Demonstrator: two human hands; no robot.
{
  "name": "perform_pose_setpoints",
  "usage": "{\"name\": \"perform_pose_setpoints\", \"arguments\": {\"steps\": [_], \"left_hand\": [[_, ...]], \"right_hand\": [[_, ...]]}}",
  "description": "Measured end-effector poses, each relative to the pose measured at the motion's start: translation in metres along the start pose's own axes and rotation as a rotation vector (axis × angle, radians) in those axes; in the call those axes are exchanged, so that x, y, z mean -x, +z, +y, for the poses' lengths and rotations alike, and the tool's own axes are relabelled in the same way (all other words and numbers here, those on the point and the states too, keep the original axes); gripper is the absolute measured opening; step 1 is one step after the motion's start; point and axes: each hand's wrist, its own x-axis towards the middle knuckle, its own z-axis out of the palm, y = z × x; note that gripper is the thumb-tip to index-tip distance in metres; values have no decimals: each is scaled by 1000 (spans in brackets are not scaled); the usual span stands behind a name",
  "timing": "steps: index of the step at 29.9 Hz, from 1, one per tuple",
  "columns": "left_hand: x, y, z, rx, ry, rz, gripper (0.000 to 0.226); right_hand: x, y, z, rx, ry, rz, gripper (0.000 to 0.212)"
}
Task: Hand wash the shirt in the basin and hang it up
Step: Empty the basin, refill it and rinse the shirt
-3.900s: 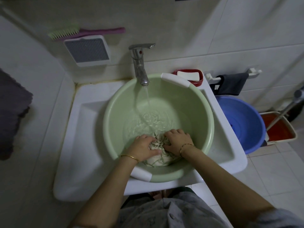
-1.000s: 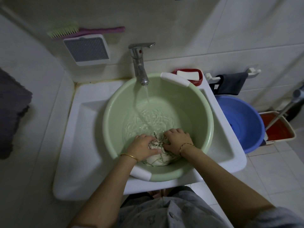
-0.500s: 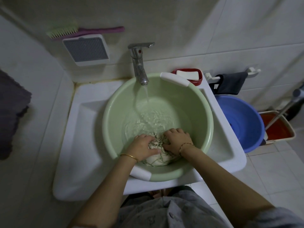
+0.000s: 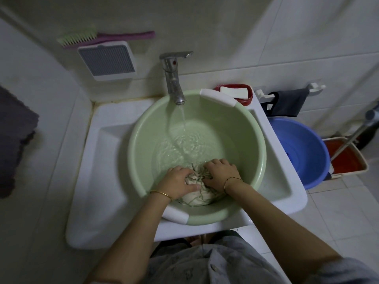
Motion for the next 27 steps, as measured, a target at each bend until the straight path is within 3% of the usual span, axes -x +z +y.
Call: {"name": "perform_pose_setpoints", "arguments": {"steps": [27], "left_hand": [[0,0,1,2,-17,-2,60]], "right_hand": [[-1,0,0,3,3,-5,52]]}}
